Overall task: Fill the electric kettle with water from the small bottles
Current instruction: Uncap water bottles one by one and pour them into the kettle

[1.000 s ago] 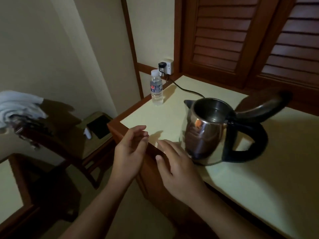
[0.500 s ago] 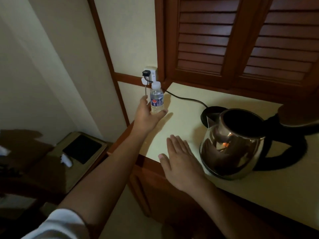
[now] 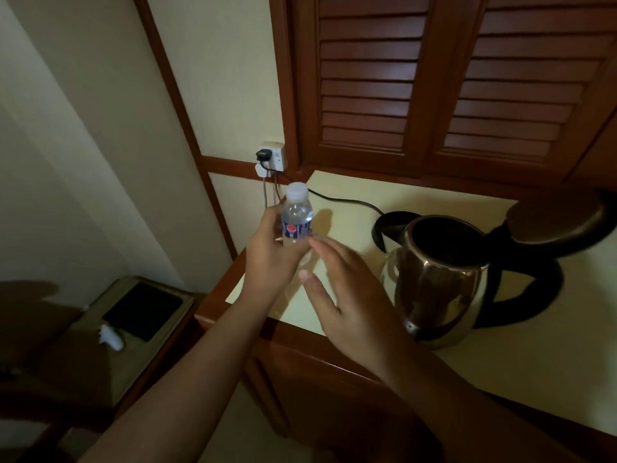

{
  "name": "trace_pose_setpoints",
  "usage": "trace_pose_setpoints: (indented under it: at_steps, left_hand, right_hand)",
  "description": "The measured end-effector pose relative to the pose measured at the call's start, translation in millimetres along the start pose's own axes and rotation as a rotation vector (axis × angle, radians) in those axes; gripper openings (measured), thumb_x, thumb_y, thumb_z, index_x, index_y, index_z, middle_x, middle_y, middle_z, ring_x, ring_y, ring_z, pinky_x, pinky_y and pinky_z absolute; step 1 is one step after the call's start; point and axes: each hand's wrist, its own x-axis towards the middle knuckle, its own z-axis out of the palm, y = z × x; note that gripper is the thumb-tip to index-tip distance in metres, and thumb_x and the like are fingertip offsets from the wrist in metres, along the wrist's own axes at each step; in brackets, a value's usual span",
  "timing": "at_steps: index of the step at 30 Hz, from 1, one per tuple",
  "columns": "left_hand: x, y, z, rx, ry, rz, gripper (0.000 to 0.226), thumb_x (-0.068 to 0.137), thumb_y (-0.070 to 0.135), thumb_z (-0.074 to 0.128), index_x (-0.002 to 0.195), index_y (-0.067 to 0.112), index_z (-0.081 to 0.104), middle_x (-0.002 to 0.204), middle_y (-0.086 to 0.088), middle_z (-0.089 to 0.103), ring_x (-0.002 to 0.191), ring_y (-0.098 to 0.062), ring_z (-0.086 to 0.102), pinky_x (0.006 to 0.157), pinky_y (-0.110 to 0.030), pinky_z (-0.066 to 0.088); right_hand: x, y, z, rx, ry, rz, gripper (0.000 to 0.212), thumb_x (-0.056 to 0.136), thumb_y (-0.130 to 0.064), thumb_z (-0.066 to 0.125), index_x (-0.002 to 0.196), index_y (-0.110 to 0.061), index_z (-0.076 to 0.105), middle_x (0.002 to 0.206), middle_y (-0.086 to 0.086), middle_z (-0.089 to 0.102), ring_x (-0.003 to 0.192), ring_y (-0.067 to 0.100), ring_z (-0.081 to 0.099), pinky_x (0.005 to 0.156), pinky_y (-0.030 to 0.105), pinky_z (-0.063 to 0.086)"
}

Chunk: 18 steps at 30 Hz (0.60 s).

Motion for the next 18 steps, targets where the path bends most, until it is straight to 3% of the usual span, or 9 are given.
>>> trace_pose_setpoints:
  at_steps: [3,6,8,10,12,15,18]
  left_hand:
    - [-29.0,21.0,-5.6,-0.049,-0.098,0.032,0.044,0.087,0.024,0.082,0.127,0.024,0.063,0.112,0.012,0.071,0.103,-0.007,0.069,0.081,-0.020,0.056]
    - [-54.5,37.6,-8.9,-0.049,-0.190,0.039,0.046,0.085,0.020,0.084,0.127,0.024,0.065,0.112,0.011,0.071,0.104,-0.010,0.068,0.081,-0.021,0.056]
    - [-67.8,43.6,-11.8,-0.041,-0.249,0.003,0.050,0.082,0.022,0.086,0.127,0.028,0.065,0.113,0.012,0.071,0.107,-0.012,0.068,0.083,-0.023,0.057]
    - [-76.2,50.2,-14.8,-0.023,-0.299,-0.032,0.054,0.080,0.025,0.089,0.128,0.035,0.065,0.114,0.015,0.072,0.110,-0.010,0.067,0.087,-0.025,0.059]
    - [-80.5,58.2,-15.3,-0.038,-0.355,-0.047,0.055,0.079,0.026,0.090,0.128,0.037,0.066,0.114,0.015,0.074,0.110,-0.010,0.068,0.090,-0.027,0.060]
    - [-82.6,69.1,-11.4,-0.077,-0.437,-0.044,0.052,0.079,0.020,0.090,0.125,0.033,0.069,0.112,0.012,0.076,0.108,-0.011,0.070,0.087,-0.028,0.061]
    - [-83.4,77.4,-6.2,-0.141,-0.544,-0.041,0.047,0.079,0.008,0.088,0.120,0.024,0.072,0.108,0.006,0.078,0.103,-0.014,0.073,0.082,-0.024,0.057]
  right_hand:
    - [15.0,-17.4,-25.4,-0.043,0.126,0.013,0.052,0.100,-0.044,0.045,0.145,-0.016,0.046,0.133,-0.003,0.054,0.115,0.003,0.050,0.091,-0.001,0.030]
    - [28.7,-23.6,-48.5,-0.245,0.032,0.109,0.062,0.092,-0.065,0.033,0.139,-0.028,0.050,0.120,-0.011,0.053,0.101,0.000,0.049,0.066,0.001,0.032]
    - [27.6,-22.1,-62.0,-0.369,-0.029,0.072,0.058,0.090,-0.069,0.031,0.122,-0.030,0.059,0.113,-0.010,0.056,0.097,0.005,0.051,0.065,0.006,0.033]
    - [21.1,-26.5,-77.8,-0.218,0.030,0.077,0.031,0.093,-0.057,0.053,0.098,-0.027,0.060,0.096,-0.006,0.057,0.084,0.012,0.054,0.069,0.026,0.046]
    - [15.5,-28.8,-92.3,-0.181,0.013,0.060,0.026,0.092,-0.052,0.060,0.091,-0.025,0.058,0.089,-0.006,0.057,0.081,0.013,0.054,0.073,0.033,0.048]
    - [14.9,-22.6,-107.0,-0.263,-0.070,0.011,0.028,0.094,-0.050,0.058,0.089,-0.022,0.061,0.087,-0.005,0.059,0.079,0.011,0.054,0.074,0.031,0.047]
    - [14.1,-17.9,-122.5,-0.247,-0.142,-0.065,0.027,0.096,-0.037,0.061,0.089,-0.012,0.068,0.081,0.000,0.062,0.067,0.008,0.048,0.075,0.009,0.037]
